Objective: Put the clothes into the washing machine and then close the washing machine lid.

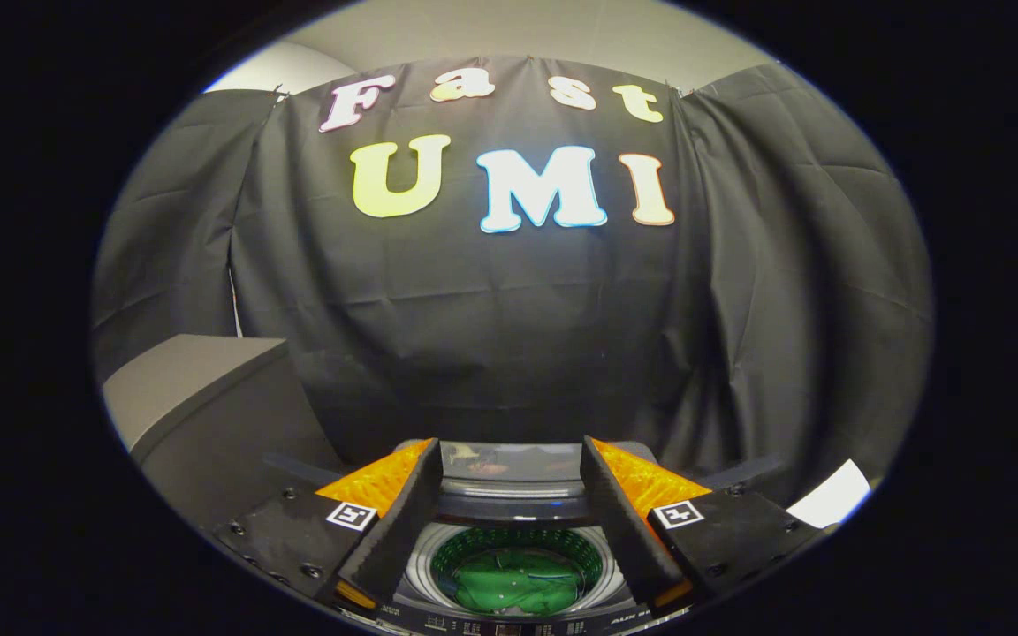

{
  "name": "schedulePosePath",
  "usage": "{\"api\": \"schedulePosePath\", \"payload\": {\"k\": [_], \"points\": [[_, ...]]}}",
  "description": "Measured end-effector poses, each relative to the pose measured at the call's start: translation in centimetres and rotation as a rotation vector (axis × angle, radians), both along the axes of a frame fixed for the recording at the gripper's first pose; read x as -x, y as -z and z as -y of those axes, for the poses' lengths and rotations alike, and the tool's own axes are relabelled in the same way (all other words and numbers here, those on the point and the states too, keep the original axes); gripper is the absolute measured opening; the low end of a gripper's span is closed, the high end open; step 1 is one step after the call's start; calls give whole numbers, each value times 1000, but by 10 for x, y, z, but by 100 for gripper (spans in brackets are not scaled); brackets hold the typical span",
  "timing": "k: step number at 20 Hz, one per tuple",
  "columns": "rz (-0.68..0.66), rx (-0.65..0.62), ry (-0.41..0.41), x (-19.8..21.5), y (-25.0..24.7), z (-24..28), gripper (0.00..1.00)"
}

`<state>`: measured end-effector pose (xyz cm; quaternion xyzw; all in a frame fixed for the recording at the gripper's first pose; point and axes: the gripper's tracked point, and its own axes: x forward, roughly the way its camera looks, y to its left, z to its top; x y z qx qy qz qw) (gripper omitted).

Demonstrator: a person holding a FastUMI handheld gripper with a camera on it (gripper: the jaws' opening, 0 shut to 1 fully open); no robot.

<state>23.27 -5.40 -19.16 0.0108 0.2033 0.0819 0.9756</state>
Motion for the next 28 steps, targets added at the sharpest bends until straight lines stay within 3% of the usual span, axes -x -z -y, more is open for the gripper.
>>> {"api": "schedulePosePath", "payload": {"k": [13,28], "points": [[-30,-22,-7,46,27,-6,98],[152,-61,5,109,-88,-1,98]]}}
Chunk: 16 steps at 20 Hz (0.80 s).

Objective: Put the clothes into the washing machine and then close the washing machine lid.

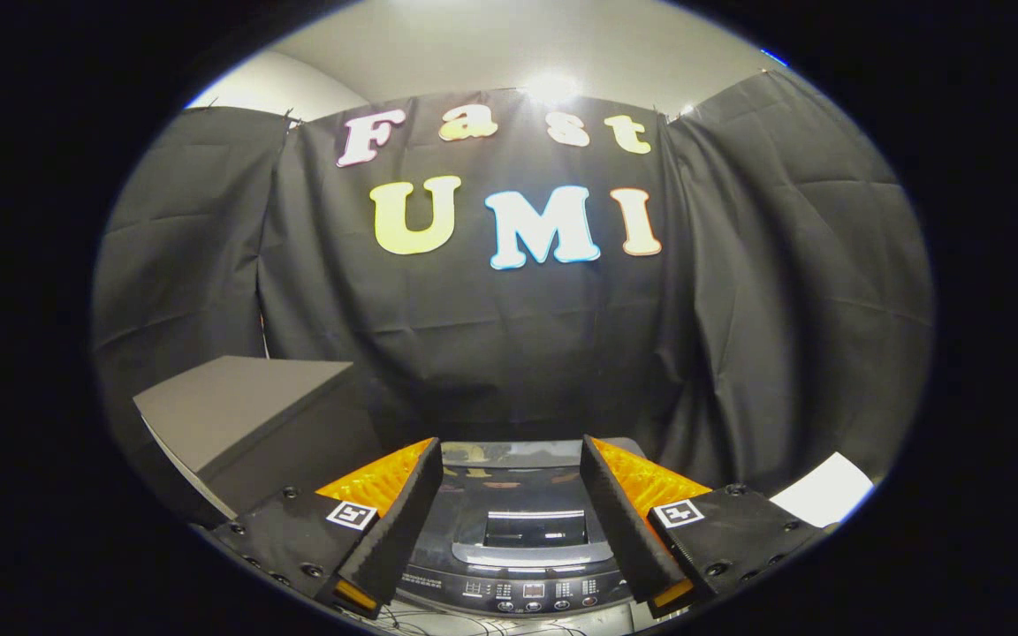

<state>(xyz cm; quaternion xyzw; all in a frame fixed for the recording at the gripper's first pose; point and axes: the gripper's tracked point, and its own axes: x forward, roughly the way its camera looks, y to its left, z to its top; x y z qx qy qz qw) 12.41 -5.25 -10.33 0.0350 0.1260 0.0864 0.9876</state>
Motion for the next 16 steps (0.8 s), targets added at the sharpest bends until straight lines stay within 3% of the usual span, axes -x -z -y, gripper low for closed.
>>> {"api": "schedulePosePath", "payload": {"k": [9,16], "points": [[140,16,25,59,-75,13,97],[193,15,34,95,-99,16,97]]}}
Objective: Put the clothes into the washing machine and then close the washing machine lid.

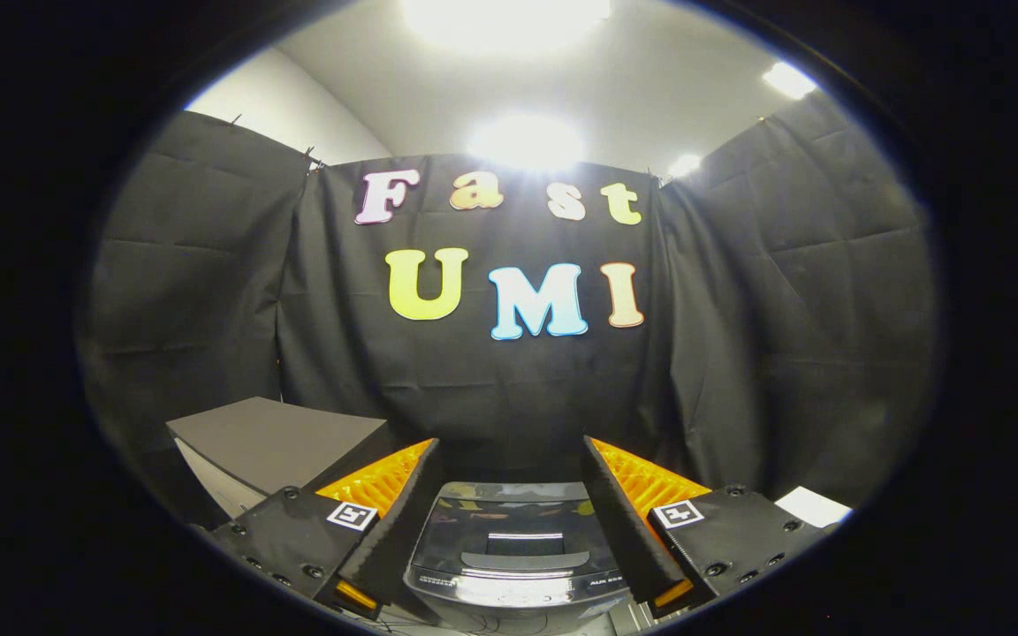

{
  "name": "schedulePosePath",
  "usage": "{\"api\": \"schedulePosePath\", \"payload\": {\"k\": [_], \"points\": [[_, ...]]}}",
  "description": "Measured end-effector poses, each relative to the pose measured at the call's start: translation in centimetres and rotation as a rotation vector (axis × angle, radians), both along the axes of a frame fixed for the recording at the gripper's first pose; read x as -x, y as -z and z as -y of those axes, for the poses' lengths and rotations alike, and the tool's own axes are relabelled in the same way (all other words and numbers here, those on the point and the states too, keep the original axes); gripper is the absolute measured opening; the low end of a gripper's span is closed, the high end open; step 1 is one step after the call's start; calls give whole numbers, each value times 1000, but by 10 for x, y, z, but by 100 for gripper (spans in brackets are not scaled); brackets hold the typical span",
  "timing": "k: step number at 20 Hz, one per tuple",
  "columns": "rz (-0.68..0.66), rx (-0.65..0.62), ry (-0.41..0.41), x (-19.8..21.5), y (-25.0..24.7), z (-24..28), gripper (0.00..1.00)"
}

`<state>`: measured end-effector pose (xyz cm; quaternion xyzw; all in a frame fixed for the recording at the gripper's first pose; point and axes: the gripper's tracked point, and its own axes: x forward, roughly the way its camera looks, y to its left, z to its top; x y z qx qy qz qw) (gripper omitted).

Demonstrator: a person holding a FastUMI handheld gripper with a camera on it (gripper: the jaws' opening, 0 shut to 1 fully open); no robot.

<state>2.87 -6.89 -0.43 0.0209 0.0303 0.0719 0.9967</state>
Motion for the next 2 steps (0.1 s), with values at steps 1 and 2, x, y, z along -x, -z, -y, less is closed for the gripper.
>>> {"api": "schedulePosePath", "payload": {"k": [1,2], "points": [[6,5,1,4,-2,0,97],[11,9,3,7,-2,1,97]]}}
